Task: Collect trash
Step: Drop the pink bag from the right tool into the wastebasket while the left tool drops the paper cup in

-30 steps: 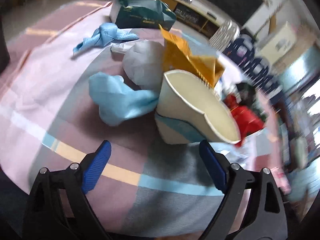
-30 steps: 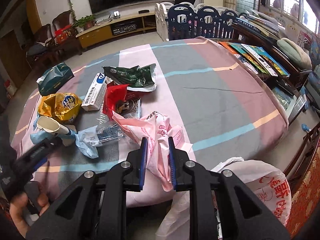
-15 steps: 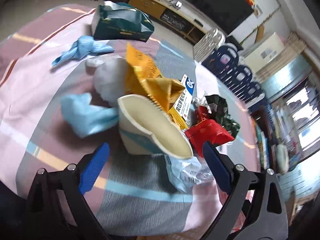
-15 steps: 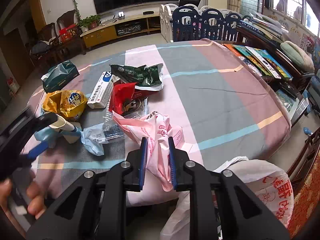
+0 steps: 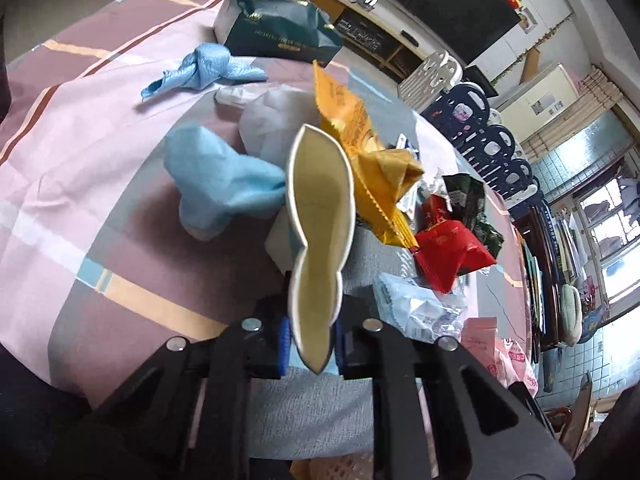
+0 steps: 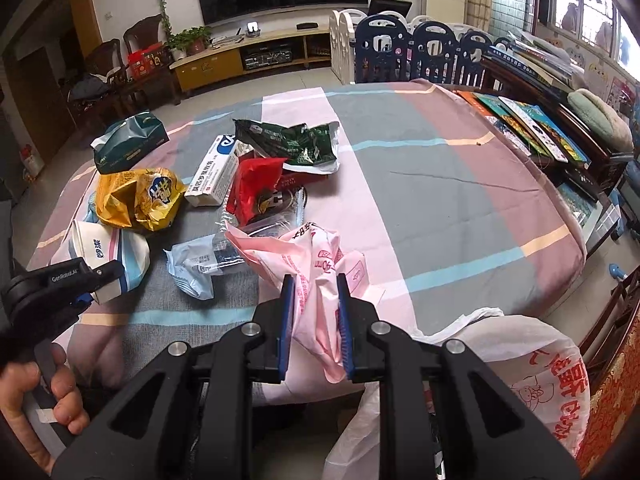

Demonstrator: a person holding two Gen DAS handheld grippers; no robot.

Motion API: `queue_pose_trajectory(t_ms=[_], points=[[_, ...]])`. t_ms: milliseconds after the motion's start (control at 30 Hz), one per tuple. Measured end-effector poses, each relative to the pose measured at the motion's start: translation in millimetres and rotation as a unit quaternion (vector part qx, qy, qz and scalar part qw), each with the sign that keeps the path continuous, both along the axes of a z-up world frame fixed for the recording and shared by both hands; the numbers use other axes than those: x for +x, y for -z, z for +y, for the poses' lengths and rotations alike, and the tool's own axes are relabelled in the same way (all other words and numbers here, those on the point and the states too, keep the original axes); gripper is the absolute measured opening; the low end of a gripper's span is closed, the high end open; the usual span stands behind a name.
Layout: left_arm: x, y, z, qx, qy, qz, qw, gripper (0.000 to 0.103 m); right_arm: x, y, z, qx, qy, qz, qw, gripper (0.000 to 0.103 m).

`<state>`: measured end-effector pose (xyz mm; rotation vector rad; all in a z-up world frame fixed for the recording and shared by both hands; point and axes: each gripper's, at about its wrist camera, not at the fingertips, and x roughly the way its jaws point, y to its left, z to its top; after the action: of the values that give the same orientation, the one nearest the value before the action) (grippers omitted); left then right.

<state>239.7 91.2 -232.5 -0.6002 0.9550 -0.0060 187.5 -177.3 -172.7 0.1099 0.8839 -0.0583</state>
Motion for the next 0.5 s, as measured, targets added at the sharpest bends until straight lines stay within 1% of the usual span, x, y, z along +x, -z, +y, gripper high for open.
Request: queue_pose_trajectory(t_ms=[100,167,233,300,400,500], points=[[-14,-16,0,0.007,0.003,-0.02,0.9998,0.016,-3,-12,-1,-0.012,0.001,-0.018,1.0,0.021],[-25,-30,-3,0.041,0.002,-0.03,0.9987,0.016,-5,-18,0,-0.021,0.0,-0.023,1.0,0.021],[-40,-52,-13,0.096,0.004,-0.05,0.9941,0.016,-9,-22,-2,-0.021,0.0,-0.027,0.999,0.021],[-53,-66,-21,0.131,0.008,-0.061,0.9895,0.016,-14,-28,-4,-0.025,0.001,-0.032,0.999,0.021],[-70,-85,-32,0.147,0.021,-0.07,0.9864,0.016,-25,-35,-11,-0.031,-0.002,-0.036,0.999,0.021],[-83,-100,-40,0.167,0.032,-0.086,0.9817,0.016,-37,-42,-28,-0.028,0.006,-0.035,0.999,0.021]])
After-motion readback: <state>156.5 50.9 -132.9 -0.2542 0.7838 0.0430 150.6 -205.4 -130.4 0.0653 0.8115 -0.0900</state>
